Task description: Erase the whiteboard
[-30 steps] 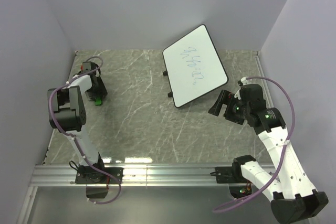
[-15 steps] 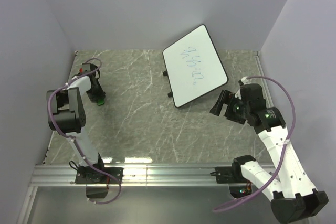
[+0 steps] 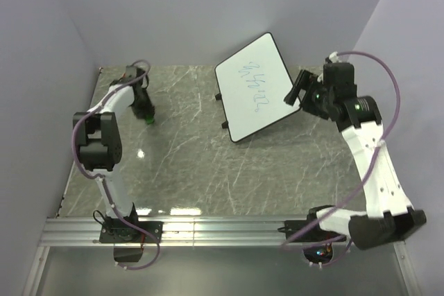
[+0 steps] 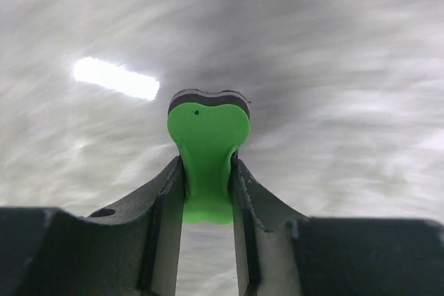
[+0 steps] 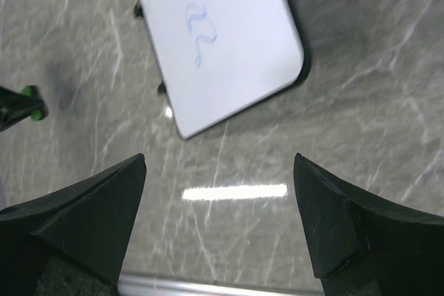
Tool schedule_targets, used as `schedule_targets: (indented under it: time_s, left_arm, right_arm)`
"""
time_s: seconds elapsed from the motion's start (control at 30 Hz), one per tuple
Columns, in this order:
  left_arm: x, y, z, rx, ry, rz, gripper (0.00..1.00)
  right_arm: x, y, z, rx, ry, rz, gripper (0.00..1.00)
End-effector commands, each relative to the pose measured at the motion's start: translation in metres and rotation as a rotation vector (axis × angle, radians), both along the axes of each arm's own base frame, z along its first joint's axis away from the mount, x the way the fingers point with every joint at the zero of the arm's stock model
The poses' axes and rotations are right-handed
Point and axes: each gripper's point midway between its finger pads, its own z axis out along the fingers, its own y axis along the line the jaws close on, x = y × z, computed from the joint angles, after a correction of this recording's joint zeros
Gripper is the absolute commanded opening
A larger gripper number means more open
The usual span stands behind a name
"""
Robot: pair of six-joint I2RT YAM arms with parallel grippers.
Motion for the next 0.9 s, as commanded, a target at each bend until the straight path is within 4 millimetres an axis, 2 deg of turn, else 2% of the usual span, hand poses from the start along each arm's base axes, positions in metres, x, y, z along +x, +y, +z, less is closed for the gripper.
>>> schedule_targets:
  time_s: [0.0, 0.07, 0.1, 0.13, 0.17, 0.2, 0.23, 0.3, 0.33, 0.43, 0.47, 0.5, 0.53, 0.57, 0.63, 0.67, 0.7, 0.83, 0.87]
  left_arm:
    - [0.047, -0.064, 0.061, -0.086, -0.14, -0.109, 0.0]
    - [0.054, -0.106, 0.077, -0.139, -0.165, -0.177, 0.0]
    - [0.064, -0.121, 0.091, -0.165, -0.201, -0.188, 0.0]
    - [0.065, -0.144, 0.098, -0.188, -0.217, -0.224, 0.0]
    - [0.067, -0.157, 0.105, -0.212, -0.232, -0.241, 0.0]
    - [0.07, -0.173, 0.115, -0.253, -0.25, -0.258, 0.0]
    - [0.067, -0.193, 0.12, -0.276, -0.258, -0.293, 0.0]
    - [0.064, -0.215, 0.13, -0.311, -0.273, -0.332, 0.0]
    - [0.061, -0.224, 0.132, -0.327, -0.272, -0.353, 0.0]
    - [0.04, -0.263, 0.134, -0.392, -0.267, -0.456, 0.0]
    - [0.037, -0.272, 0.136, -0.41, -0.276, -0.488, 0.0]
    - [0.032, -0.278, 0.135, -0.412, -0.274, -0.52, 0.0]
    - [0.027, -0.285, 0.135, -0.422, -0.272, -0.545, 0.0]
    - [0.02, -0.296, 0.137, -0.43, -0.277, -0.58, 0.0]
    - [0.012, -0.305, 0.139, -0.434, -0.284, -0.622, 0.0]
    - [0.01, -0.309, 0.14, -0.442, -0.288, -0.637, 0.0]
    - [0.01, -0.311, 0.143, -0.449, -0.296, -0.649, 0.0]
    - [0.008, -0.321, 0.158, -0.475, -0.319, -0.671, 0.0]
    - [0.008, -0.323, 0.161, -0.477, -0.326, -0.673, 0.0]
  right_arm:
    - [0.04, -0.024, 0.011, -0.038, -0.022, -0.116, 0.93]
    - [0.055, -0.04, 0.011, -0.04, -0.005, -0.17, 0.93]
    - [0.066, -0.044, 0.001, -0.035, 0.028, -0.183, 0.91]
    - [0.074, -0.048, 0.0, -0.028, 0.029, -0.197, 0.91]
    - [0.082, -0.05, 0.007, -0.016, 0.014, -0.199, 0.91]
    - [0.095, -0.055, -0.003, -0.008, 0.04, -0.201, 0.91]
    - [0.104, -0.055, -0.003, 0.004, 0.04, -0.192, 0.91]
    - [0.128, -0.045, -0.006, 0.042, 0.048, -0.135, 0.91]
    - [0.138, -0.053, -0.008, 0.052, 0.048, -0.146, 0.91]
    - [0.167, -0.04, -0.015, 0.122, 0.045, -0.054, 0.89]
    - [0.173, -0.033, -0.014, 0.149, 0.036, -0.02, 0.88]
    - [0.177, -0.022, -0.022, 0.193, 0.053, 0.036, 0.85]
    - [0.181, -0.018, -0.022, 0.207, 0.04, 0.053, 0.85]
    - [0.182, -0.016, -0.031, 0.22, 0.059, 0.058, 0.84]
    - [0.185, -0.011, -0.037, 0.256, 0.049, 0.064, 0.84]
    - [0.181, -0.01, -0.051, 0.265, 0.079, 0.063, 0.83]
    - [0.18, -0.008, -0.056, 0.28, 0.087, 0.067, 0.82]
    - [0.176, 0.002, -0.072, 0.321, 0.107, 0.11, 0.64]
    - [0.172, 0.004, -0.078, 0.326, 0.123, 0.116, 0.53]
